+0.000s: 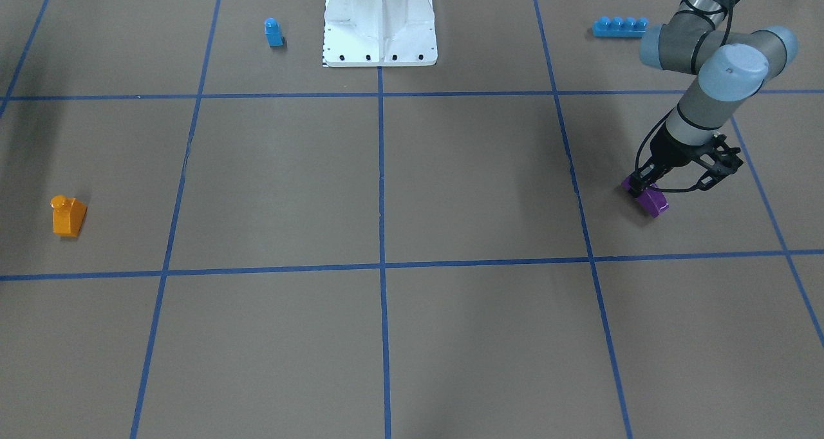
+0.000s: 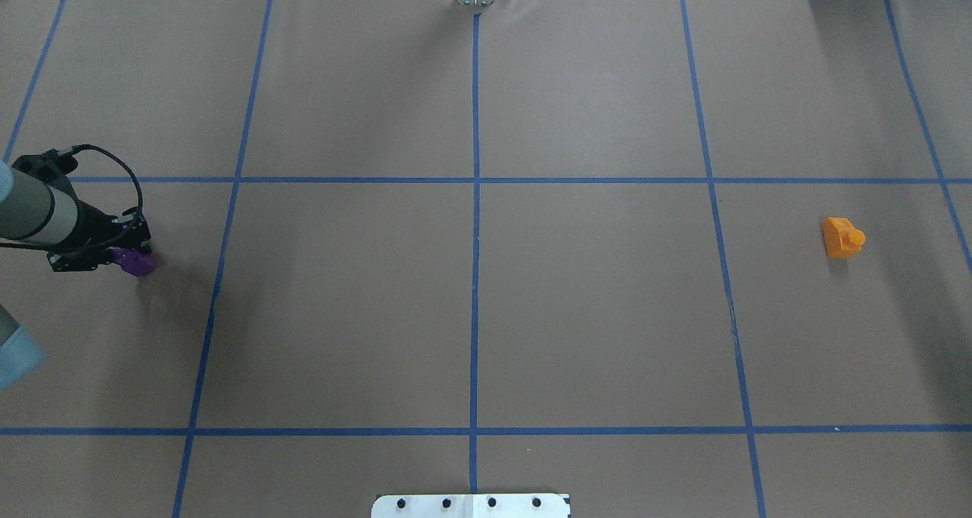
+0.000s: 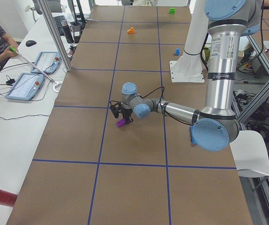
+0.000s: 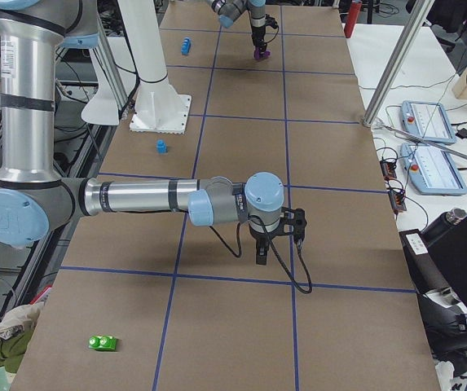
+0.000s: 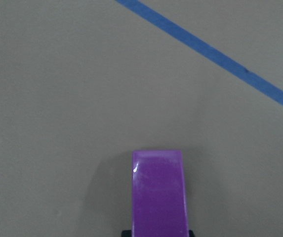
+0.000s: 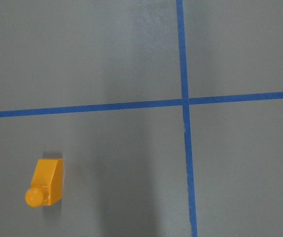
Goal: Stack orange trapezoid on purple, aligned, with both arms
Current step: 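Carry the purple block with the left gripper to the table center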
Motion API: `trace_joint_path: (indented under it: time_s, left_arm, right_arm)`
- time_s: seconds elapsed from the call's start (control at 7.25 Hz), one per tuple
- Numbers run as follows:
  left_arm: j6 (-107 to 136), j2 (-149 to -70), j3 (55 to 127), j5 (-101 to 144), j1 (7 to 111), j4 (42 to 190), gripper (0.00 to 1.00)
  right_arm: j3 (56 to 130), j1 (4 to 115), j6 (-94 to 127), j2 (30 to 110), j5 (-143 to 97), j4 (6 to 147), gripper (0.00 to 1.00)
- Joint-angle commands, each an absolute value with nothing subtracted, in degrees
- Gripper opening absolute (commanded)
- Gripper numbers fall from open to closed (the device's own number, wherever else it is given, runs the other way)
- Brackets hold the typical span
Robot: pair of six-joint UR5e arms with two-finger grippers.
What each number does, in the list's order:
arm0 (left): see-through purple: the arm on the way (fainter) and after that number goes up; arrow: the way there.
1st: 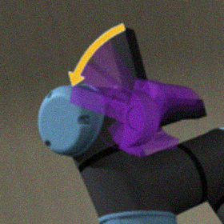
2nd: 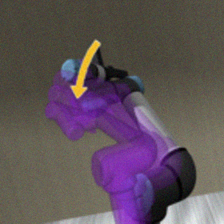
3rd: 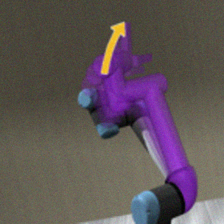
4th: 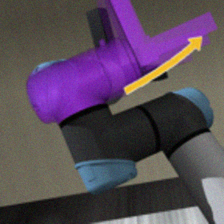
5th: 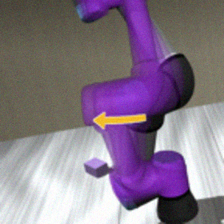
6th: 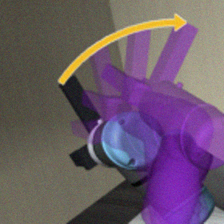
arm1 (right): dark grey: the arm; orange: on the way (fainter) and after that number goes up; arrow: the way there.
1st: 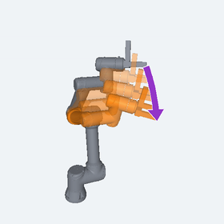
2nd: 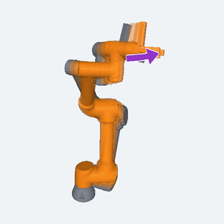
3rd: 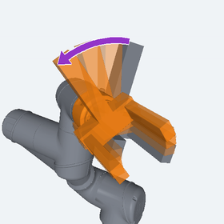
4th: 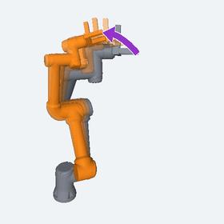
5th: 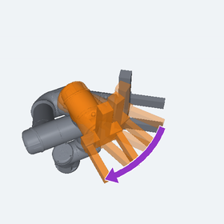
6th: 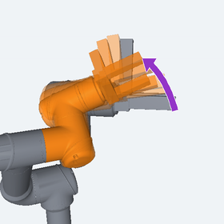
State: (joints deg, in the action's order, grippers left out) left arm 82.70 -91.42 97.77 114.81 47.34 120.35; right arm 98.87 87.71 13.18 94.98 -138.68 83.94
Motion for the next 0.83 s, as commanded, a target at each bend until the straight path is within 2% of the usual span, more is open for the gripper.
trace_joint_path:
  time_s: [0.0,0.28,0.41,0.69]
  left_arm:
    - [68.4,-91.1,103.0,110.7,47.5,120.0,0.00]
    - [55.5,-92.5,105.0,101.7,42.2,117.9,0.00]
    - [51.1,-98.4,106.3,101.3,40.9,110.3,0.00]
    - [41.6,-114.8,106.2,96.9,33.8,95.1,0.00]
  right_arm:
    - [98.8,87.7,13.2,95.3,-138.7,83.9,1.00]
    - [98.8,87.7,13.3,95.8,-139.4,84.0,1.00]
    - [98.6,87.7,13.2,95.8,-139.3,84.0,1.00]
    - [98.6,87.8,13.3,95.9,-139.3,84.5,1.00]
